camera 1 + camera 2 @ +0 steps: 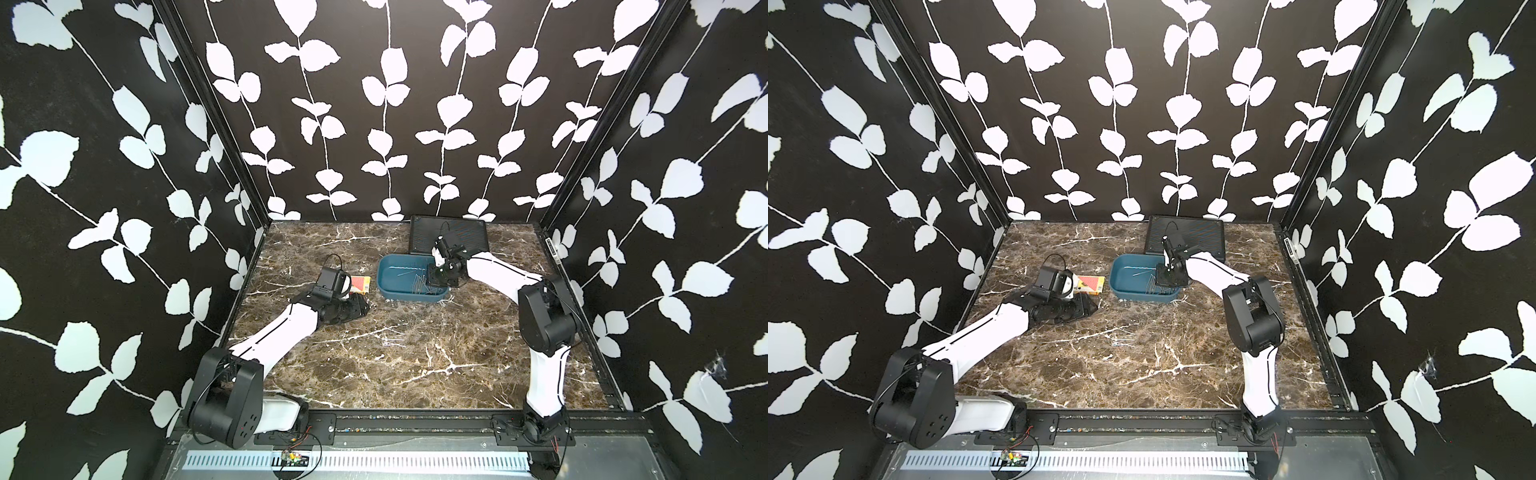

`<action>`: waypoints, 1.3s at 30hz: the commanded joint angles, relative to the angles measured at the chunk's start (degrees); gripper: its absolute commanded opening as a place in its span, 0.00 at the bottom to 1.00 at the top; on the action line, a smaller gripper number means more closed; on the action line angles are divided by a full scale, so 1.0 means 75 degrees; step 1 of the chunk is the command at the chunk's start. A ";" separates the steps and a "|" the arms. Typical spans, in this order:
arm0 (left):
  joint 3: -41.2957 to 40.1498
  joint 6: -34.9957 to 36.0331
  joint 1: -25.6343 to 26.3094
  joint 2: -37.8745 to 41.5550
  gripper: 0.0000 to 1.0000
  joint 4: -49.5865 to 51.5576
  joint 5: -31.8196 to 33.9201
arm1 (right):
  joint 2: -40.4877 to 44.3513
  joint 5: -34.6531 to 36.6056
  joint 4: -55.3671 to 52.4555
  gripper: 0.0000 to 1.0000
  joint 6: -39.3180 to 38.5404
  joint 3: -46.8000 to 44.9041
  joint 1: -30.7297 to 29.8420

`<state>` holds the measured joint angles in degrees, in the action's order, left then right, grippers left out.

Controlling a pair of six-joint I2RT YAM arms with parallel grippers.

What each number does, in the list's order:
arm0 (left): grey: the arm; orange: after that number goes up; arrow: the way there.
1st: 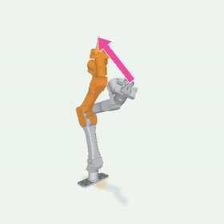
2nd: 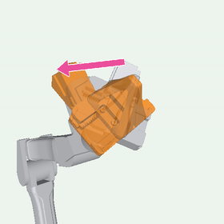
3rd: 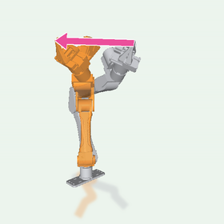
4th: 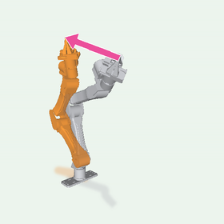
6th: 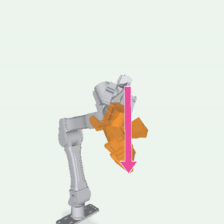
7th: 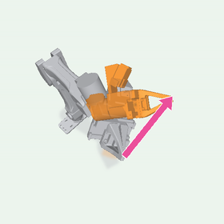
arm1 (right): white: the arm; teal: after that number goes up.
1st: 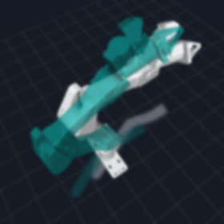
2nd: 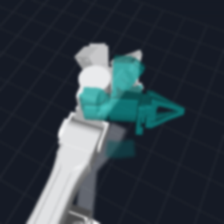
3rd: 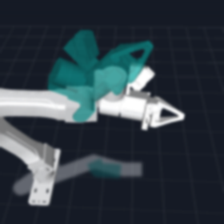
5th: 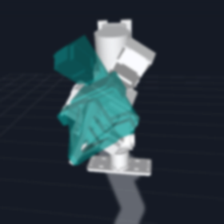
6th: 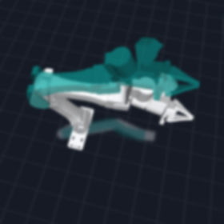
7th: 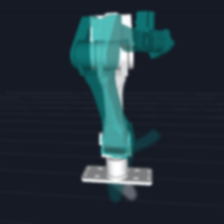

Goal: Put the nails on the desktop into the storage box
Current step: Place the nail in the storage box, then pick up the nail from the center of the board.

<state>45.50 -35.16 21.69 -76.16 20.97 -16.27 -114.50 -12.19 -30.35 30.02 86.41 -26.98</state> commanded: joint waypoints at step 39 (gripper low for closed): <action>-0.0488 -0.0502 0.0061 0.0507 0.54 0.0596 0.0821 | 0.0305 0.0228 0.0041 0.32 -0.5191 -0.0916 -0.3254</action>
<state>42.76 -38.57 22.09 -74.06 23.59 -11.31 -111.15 -12.62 -29.76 -6.94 77.06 -50.57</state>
